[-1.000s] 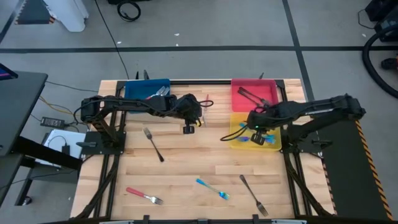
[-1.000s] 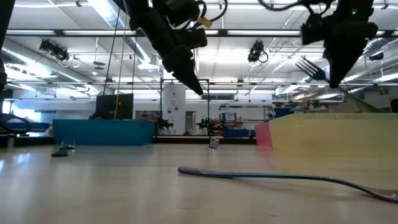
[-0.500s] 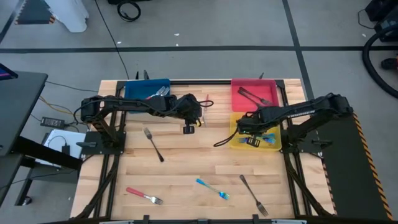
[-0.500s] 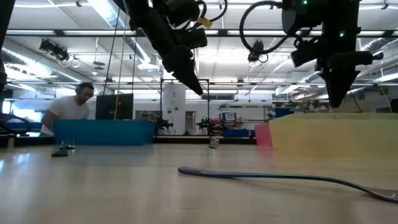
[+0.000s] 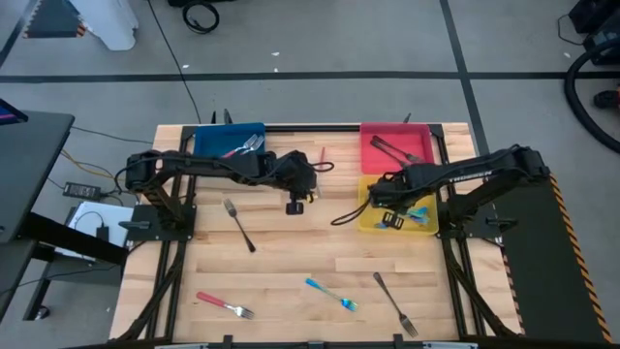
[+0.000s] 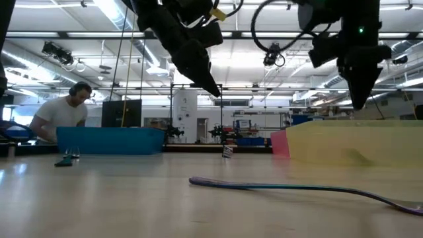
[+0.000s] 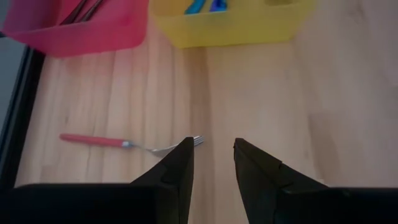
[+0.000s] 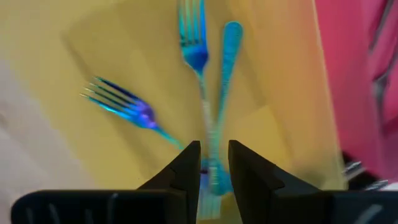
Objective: Sort silverware by color (type)
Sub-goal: Put the right black fork into the red bin
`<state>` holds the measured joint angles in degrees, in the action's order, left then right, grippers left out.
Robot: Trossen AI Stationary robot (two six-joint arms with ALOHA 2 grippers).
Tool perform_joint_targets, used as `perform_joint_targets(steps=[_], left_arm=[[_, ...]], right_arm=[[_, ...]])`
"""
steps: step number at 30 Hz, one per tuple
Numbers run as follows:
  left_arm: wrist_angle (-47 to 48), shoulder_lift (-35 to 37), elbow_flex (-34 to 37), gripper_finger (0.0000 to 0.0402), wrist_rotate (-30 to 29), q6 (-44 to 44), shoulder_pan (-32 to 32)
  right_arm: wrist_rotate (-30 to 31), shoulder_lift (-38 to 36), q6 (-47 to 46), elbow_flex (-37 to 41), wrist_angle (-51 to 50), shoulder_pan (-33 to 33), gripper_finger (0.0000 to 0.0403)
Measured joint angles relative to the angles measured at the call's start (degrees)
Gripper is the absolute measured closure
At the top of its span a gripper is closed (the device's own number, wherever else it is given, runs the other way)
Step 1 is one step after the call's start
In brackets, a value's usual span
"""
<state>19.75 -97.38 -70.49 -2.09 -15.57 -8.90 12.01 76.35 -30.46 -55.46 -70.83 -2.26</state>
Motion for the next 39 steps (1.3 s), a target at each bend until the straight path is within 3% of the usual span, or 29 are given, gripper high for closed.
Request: perform_joint_targets(steps=[6,12,22,30,35,39], left_arm=[[-0.07,0.00,-0.01,0.0288,0.13,0.00,0.80],[0.72,0.00,0.01,0.0288,0.00,0.00,0.78],[0.87,-0.02,-0.01,0.0288,0.00,0.05,0.78],[1.35,-0.04,-0.01,0.0288,0.00,2.35,0.78],[2.71,-0.07,-0.01,0.0288,0.02,4.52,0.80],[4.12,-0.07,0.00,0.0288,0.00,5.51,1.43]], right_arm=[[-7.68,-0.06,-10.17,-3.45,0.57,-4.40,0.0313],[-13.25,0.22,-22.52,-3.47,1.58,-13.50,0.0313],[-13.32,0.40,-35.69,-3.47,12.94,-24.76,0.0304],[-10.74,0.80,-56.27,-3.47,14.70,-33.77,0.0273],[-10.86,5.98,-67.15,-3.45,17.24,-39.58,0.0269],[-15.04,12.73,-67.43,-3.45,23.67,-41.99,0.0269]])
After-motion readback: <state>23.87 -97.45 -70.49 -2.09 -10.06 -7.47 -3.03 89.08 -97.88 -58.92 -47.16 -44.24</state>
